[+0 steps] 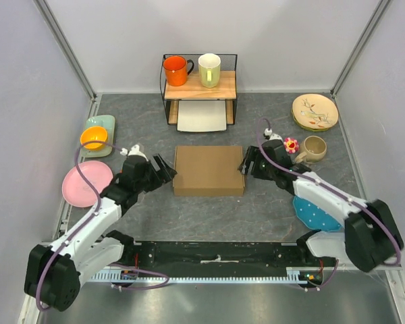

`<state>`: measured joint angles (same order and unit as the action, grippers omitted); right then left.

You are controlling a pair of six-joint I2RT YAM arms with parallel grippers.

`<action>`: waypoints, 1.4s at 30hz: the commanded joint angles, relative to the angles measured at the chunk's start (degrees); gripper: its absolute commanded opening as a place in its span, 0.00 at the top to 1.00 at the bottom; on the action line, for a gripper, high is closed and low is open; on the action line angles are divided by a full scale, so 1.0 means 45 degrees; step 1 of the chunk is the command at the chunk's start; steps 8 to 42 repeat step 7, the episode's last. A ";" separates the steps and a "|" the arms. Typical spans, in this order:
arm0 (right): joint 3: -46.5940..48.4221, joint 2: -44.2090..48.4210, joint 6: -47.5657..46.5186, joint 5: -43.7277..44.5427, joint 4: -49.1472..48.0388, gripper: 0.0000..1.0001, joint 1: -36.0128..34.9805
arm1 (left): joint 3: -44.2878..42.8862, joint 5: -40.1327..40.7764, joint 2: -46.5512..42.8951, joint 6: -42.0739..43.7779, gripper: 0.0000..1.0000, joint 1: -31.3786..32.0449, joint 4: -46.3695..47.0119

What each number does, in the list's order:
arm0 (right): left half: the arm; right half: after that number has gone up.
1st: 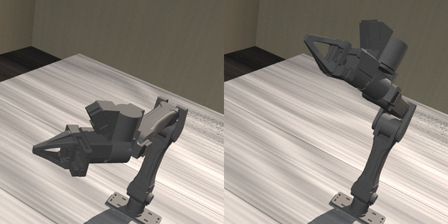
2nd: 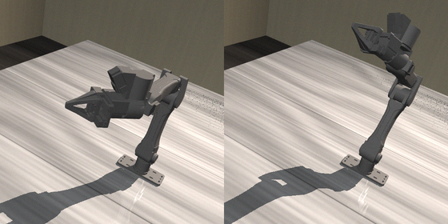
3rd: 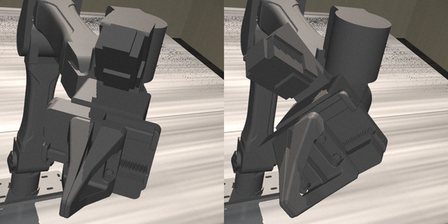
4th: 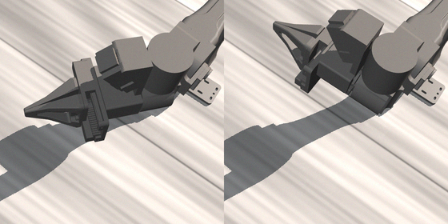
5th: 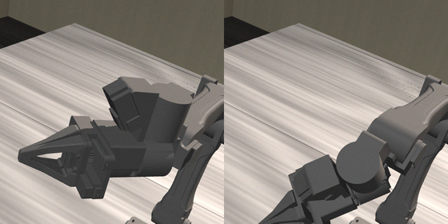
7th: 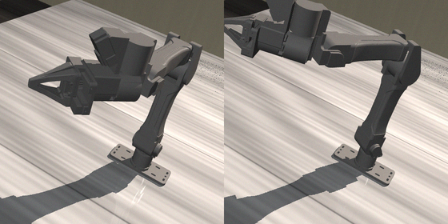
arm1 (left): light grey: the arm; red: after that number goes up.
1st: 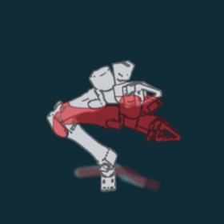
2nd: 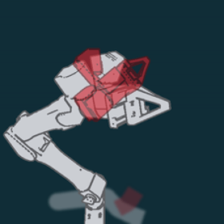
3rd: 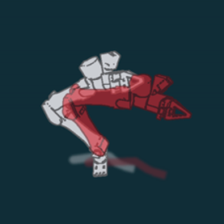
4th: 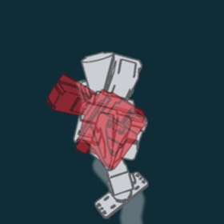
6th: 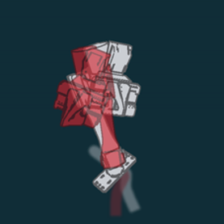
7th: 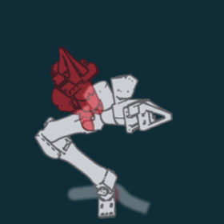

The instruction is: Fold the paper box

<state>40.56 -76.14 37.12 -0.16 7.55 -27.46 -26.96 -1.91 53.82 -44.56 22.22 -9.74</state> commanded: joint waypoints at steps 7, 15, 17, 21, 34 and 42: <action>0.1650 0.4301 -0.1257 0.1794 0.3067 0.18 0.0048 | -0.3774 0.2067 0.0774 -0.0453 0.09 -0.0230 -0.5120; 0.1650 0.4301 -0.1257 0.1794 0.3067 0.18 0.0048 | -0.3774 0.2067 0.0774 -0.0453 0.09 -0.0230 -0.5120; 0.1650 0.4301 -0.1257 0.1794 0.3067 0.18 0.0048 | -0.3774 0.2067 0.0774 -0.0453 0.09 -0.0230 -0.5120; 0.1650 0.4301 -0.1257 0.1794 0.3067 0.18 0.0048 | -0.3774 0.2067 0.0774 -0.0453 0.09 -0.0230 -0.5120; 0.1650 0.4301 -0.1257 0.1794 0.3067 0.18 0.0048 | -0.3774 0.2067 0.0774 -0.0453 0.09 -0.0230 -0.5120; 0.1650 0.4301 -0.1257 0.1794 0.3067 0.18 0.0048 | -0.3774 0.2067 0.0774 -0.0453 0.09 -0.0230 -0.5120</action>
